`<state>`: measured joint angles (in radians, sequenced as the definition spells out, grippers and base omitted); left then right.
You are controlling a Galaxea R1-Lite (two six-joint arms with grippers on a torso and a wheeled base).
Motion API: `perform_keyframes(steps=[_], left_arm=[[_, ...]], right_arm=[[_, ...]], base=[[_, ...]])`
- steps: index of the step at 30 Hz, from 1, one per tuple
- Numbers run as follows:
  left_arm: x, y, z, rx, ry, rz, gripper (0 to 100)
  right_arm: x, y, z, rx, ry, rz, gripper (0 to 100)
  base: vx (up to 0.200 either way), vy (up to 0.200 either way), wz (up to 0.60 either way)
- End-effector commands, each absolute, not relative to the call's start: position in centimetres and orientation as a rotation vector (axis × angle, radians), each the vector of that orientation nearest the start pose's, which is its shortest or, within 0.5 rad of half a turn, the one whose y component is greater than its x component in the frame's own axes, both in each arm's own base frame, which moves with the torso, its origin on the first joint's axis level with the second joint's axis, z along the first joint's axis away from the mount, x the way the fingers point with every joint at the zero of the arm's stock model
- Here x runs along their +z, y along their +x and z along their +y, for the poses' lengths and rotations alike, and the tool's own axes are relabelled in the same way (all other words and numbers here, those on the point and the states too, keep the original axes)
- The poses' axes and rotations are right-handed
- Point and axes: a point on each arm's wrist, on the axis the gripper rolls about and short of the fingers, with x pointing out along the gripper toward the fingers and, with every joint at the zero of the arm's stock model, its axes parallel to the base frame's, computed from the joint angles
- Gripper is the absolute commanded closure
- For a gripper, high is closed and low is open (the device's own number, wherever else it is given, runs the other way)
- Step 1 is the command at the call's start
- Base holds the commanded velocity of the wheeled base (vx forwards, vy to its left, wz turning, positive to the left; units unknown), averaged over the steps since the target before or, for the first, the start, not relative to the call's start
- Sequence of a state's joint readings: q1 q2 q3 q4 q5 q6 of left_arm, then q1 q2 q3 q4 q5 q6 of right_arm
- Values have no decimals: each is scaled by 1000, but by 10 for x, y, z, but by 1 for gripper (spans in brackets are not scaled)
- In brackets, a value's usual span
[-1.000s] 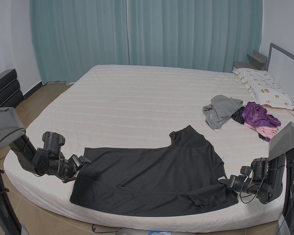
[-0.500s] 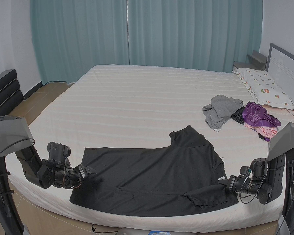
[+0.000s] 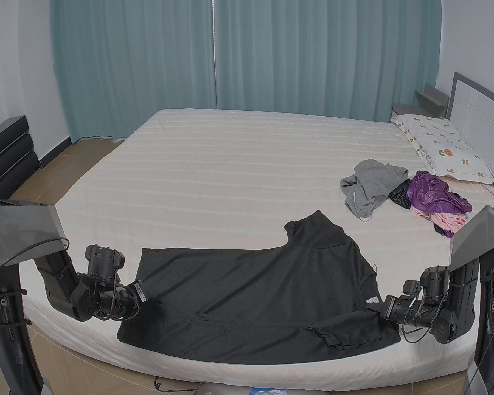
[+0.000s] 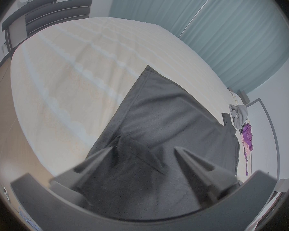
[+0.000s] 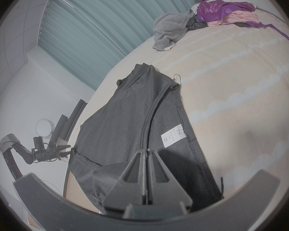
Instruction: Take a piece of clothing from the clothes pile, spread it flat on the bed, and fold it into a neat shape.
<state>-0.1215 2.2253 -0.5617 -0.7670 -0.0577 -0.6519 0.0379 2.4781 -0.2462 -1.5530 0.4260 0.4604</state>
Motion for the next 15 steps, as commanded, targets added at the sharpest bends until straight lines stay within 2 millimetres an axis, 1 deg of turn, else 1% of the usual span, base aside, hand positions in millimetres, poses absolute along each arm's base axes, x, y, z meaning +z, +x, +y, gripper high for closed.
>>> perform_keyframes(steps=[1,7,11,15], left_arm=[[-25,302,-33,206,-575,904,100],[-24,302,-28,274,-642,880,100],[-12,293,-22,297,-678,859,100],[-6,283,-20,302,-680,857,100]], right_arm=[[-62,267,20,289,565,754,100],[-62,268,21,274,558,747,100],[-59,269,21,274,557,735,100],[-54,268,21,277,556,725,100]], base=[[0,0,0],[0,0,0],[0,0,0],[0,0,0]])
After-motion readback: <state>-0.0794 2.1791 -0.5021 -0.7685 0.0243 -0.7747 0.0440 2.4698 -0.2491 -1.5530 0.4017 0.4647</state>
